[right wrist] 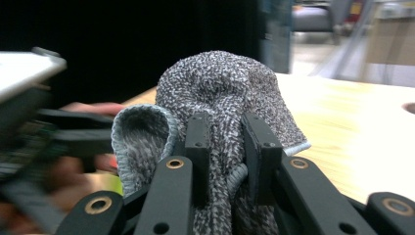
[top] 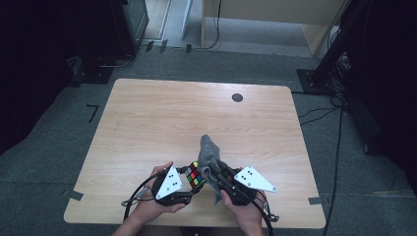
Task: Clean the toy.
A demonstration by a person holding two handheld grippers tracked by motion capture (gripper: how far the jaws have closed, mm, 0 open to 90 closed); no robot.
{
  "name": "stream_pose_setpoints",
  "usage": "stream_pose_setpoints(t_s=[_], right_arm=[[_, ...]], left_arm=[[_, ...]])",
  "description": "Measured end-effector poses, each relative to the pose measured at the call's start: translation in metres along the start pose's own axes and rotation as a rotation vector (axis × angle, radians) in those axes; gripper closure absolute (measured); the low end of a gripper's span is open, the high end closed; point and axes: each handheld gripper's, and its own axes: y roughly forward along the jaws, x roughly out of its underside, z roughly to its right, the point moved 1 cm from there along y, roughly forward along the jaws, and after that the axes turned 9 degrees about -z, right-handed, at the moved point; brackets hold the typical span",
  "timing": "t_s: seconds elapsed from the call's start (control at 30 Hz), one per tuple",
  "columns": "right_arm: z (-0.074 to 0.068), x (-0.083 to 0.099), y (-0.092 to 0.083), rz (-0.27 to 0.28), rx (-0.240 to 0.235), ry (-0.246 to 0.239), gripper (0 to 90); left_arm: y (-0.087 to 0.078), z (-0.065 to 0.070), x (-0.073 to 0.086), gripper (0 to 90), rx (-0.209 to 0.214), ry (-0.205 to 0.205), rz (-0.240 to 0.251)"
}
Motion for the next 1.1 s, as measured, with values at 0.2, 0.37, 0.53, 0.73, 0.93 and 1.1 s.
stream_pose_setpoints(t_s=[0.2,0.37,0.53,0.73,0.93,1.1], right_arm=[[-0.005,0.002,0.002,0.022,0.014,-0.062,75.8],[0.010,0.005,0.000,-0.007,0.061,0.006,76.0],[-0.012,-0.002,-0.002,0.020,-0.056,-0.061,75.8],[0.004,0.003,0.000,-0.001,0.026,-0.032,76.1],[-0.013,-0.002,-0.001,0.027,-0.091,-0.065,75.3],[0.009,0.003,0.000,0.007,-0.018,0.004,75.7]], left_arm=[[-0.003,-0.001,0.000,34.3,0.000,0.001,0.011],[-0.005,-0.003,-0.001,34.3,0.005,-0.016,0.019],[0.000,-0.001,0.000,34.3,0.006,-0.008,-0.002],[-0.006,-0.004,-0.001,34.3,0.006,-0.024,0.022],[-0.001,-0.003,0.002,34.3,0.014,-0.019,0.004],[-0.005,-0.005,0.000,34.3,0.029,-0.035,0.030]])
